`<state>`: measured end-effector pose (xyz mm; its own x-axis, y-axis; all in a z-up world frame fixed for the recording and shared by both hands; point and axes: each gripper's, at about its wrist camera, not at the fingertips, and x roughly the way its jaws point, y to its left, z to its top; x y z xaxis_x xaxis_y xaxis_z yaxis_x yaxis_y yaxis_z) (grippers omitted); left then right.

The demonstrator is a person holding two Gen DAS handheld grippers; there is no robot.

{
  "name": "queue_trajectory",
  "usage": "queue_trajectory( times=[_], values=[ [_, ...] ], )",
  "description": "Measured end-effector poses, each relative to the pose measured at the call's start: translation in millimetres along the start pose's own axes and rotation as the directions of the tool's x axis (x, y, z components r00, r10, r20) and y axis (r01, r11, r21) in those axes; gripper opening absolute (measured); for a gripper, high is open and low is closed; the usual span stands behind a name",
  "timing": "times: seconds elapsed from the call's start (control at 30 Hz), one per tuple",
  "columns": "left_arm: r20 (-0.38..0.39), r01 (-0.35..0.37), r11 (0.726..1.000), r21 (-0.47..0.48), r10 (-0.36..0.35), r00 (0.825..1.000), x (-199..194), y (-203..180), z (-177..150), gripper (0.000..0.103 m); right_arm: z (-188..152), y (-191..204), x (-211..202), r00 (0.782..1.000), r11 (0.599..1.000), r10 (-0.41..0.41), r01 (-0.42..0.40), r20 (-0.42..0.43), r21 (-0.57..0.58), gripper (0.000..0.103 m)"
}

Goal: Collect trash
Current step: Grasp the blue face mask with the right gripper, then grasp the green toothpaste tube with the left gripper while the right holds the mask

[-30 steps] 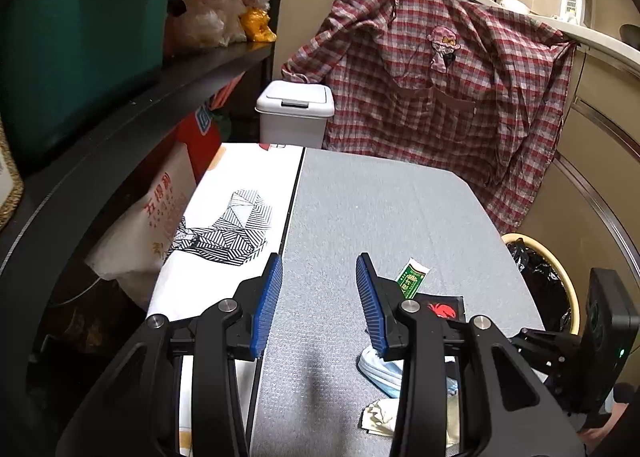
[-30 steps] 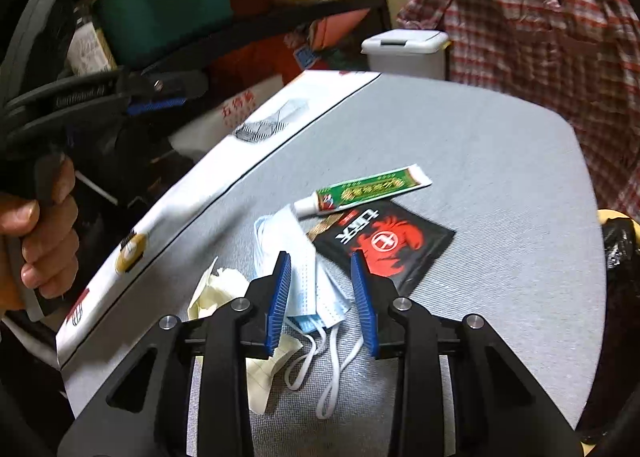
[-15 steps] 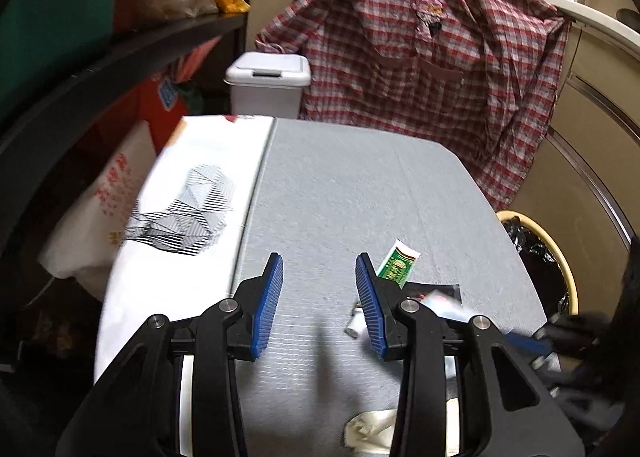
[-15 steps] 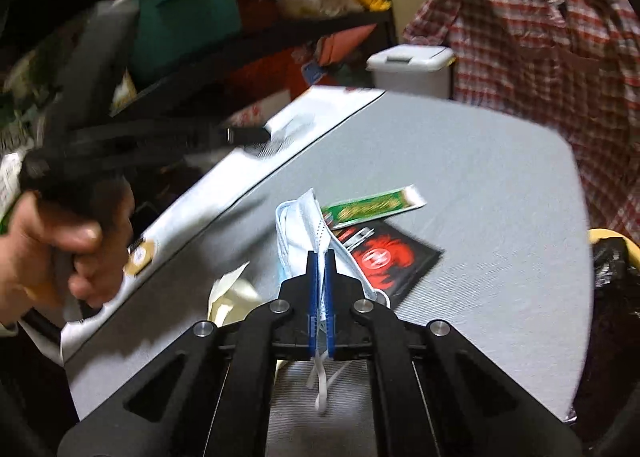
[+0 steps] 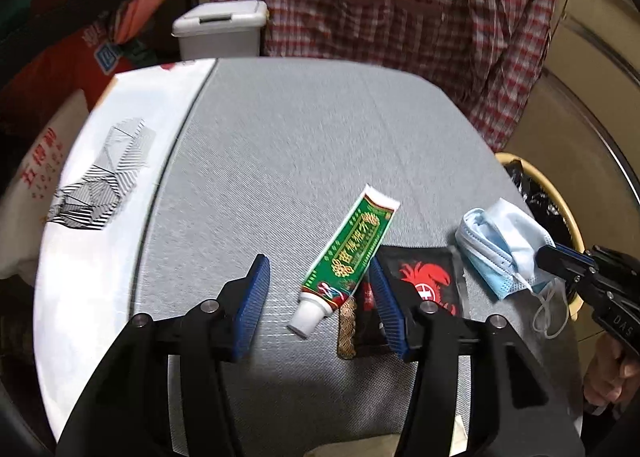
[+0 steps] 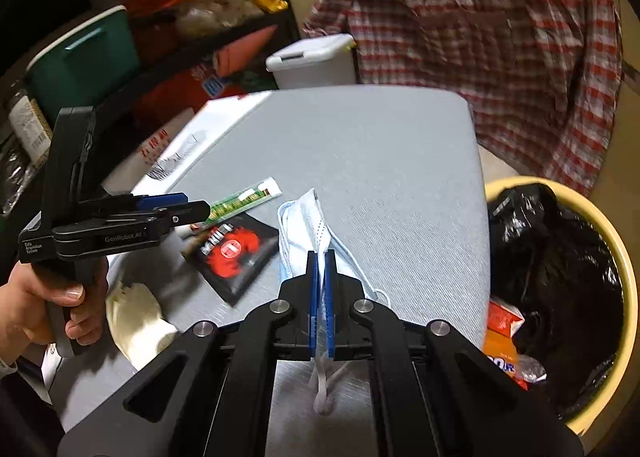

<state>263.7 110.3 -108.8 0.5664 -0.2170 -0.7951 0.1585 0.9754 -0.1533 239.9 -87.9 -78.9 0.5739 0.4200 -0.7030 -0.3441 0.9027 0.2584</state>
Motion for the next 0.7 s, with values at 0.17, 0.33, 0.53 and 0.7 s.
queue_trajectory(
  times=[0.17, 0.33, 0.53, 0.7],
  values=[
    [-0.021, -0.023, 0.999, 0.045, 0.024, 0.999, 7.3, -6.8, -1.0, 0.051, -5.2, -4.9, 11.2, 0.999, 1.0, 0.011, -0.01, -0.051, 0.018, 0.005],
    [-0.031, -0.042, 0.997, 0.068, 0.044, 0.999, 4.3, -10.7, 1.6, 0.026, -6.3, -6.4, 16.2, 0.997, 0.999, 0.015, -0.012, -0.072, 0.034, 0.007],
    [-0.04, -0.053, 0.997, 0.058, 0.055, 0.998, 3.9, -4.6, -1.0, 0.025, -5.3, -3.6, 17.5, 0.997, 1.0, 0.008, -0.005, -0.079, 0.03, 0.009],
    [-0.035, -0.061, 0.996, 0.062, 0.063, 0.997, 4.9, -5.2, -0.6, 0.025, -6.7, -3.8, 20.1, 0.996, 1.0, -0.004, 0.006, -0.085, 0.025, 0.009]
  ],
)
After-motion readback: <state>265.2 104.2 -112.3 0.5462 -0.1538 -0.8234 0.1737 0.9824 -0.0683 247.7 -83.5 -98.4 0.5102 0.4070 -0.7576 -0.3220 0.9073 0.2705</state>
